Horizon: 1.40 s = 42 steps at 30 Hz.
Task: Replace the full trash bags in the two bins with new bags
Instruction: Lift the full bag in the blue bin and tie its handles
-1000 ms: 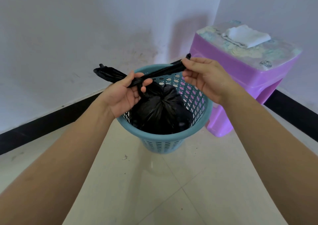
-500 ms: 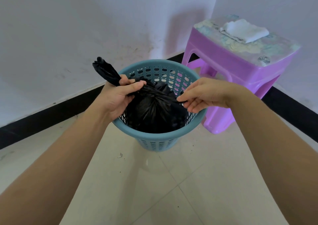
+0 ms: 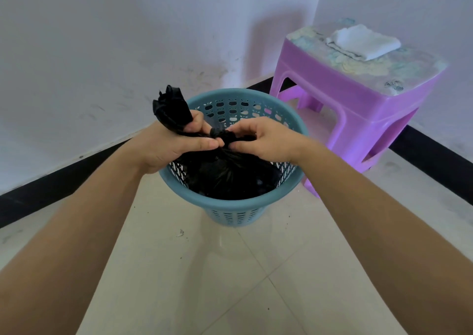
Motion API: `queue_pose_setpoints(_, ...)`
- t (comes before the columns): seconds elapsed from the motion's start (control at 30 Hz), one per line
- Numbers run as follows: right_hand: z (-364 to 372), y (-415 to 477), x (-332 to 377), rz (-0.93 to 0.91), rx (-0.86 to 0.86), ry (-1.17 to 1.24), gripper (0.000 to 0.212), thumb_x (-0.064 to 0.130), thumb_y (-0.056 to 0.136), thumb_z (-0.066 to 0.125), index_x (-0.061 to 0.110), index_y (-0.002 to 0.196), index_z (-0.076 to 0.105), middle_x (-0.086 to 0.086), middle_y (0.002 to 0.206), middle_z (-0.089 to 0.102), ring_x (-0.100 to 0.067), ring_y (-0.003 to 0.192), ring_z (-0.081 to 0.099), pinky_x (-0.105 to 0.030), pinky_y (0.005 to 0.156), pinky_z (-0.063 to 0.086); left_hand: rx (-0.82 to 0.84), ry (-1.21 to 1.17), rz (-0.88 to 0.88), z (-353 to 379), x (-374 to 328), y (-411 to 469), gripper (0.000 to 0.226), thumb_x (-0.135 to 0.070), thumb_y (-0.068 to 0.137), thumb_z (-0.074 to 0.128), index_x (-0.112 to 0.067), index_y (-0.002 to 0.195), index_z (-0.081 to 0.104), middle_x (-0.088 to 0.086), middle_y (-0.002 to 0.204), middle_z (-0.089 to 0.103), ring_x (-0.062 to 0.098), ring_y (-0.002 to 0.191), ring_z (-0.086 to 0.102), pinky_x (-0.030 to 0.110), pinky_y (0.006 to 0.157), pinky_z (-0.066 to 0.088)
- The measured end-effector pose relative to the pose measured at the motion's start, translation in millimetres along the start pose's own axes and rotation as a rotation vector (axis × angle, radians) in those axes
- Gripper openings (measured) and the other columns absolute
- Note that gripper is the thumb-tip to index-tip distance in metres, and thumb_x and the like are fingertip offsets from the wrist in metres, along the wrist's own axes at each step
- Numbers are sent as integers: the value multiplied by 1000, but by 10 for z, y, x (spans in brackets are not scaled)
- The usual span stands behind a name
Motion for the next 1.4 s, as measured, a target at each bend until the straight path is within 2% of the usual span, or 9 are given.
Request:
queue_pose_setpoints(0.1, -27, -3, -21, -3, -155, -5, 7, 17, 91, 71, 22, 96, 71, 16, 79, 68, 8, 70, 60, -10, 74, 46, -112, 42, -9, -11, 25, 8, 53, -1, 77, 79, -20, 60, 32, 18, 90, 63, 20, 85, 64, 32, 79, 51)
queue_pose_setpoints(0.23, -55, -38, 3, -44, -220, 54, 7, 15, 93, 68, 22, 91, 69, 15, 74, 65, 5, 66, 57, -10, 72, 43, -493, 144, 47, 10, 89, 71, 44, 1, 70, 79, -22, 57, 45, 15, 85, 74, 17, 76, 65, 39, 79, 57)
queue_pose_setpoints(0.37, 10, -92, 85, -76, -160, 68, 7, 10, 95, 65, 17, 95, 69, 12, 78, 65, 7, 67, 56, -8, 74, 44, -760, 379, 38, 106, 117, 121, 17, -17, 67, 71, -22, 77, 58, -6, 74, 65, 7, 70, 59, 19, 66, 46)
queue_pose_setpoints(0.57, 13, -162, 112, -59, -185, 121, 5, 13, 91, 71, 14, 95, 70, 11, 76, 64, 9, 63, 56, -4, 71, 43, -632, -119, -163, 276, 66, 107, 19, -4, 84, 62, -22, 84, 68, -5, 70, 65, 8, 65, 61, 19, 58, 47)
queue_pose_setpoints(0.77, 6, -213, 62, -37, -221, 195, 10, 7, 87, 74, 17, 89, 72, 21, 65, 66, 13, 61, 59, -2, 67, 42, -447, -649, -188, 241, 45, 91, 25, -4, 88, 58, -11, 107, 73, 2, 92, 73, 9, 77, 68, 20, 67, 53)
queue_pose_setpoints(0.87, 7, -209, 55, -21, -225, 177, 12, 10, 83, 79, 14, 94, 75, 19, 73, 68, 13, 65, 60, -2, 69, 43, -570, -575, -133, 310, 75, 108, 15, -12, 84, 72, -13, 99, 74, 0, 94, 75, 12, 87, 70, 23, 76, 54)
queue_pose_setpoints(1.17, -106, -194, -22, 120, -75, -5, 20, 18, 93, 68, 19, 112, 74, 13, 96, 73, 15, 80, 62, 0, 78, 43, -679, -452, -24, 341, 215, 95, 33, 12, 73, 75, -16, 85, 61, 6, 87, 64, 23, 89, 66, 33, 82, 56)
queue_pose_setpoints(1.3, -136, -122, -47, 55, -296, -57, 24, 31, 100, 56, 25, 121, 64, 7, 97, 74, -3, 90, 67, -25, 88, 52, -609, -440, 18, 350, 203, 62, 33, 15, 72, 74, -13, 75, 59, 7, 84, 69, 24, 87, 69, 34, 82, 57)
queue_pose_setpoints(1.4, -105, -117, 42, -40, -352, 132, 27, 32, 102, 52, 24, 125, 64, 14, 101, 69, 2, 96, 64, -18, 92, 49, -565, -395, 66, 387, 195, 55, 36, 18, 73, 70, -14, 73, 54, 5, 84, 73, 21, 87, 70, 34, 84, 56)
Point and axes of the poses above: each hand's wrist, its own y-axis towards the middle knuckle, its own z-axis out of the palm, x = y × z, the point moved 1 cm from there along y, towards the middle knuckle
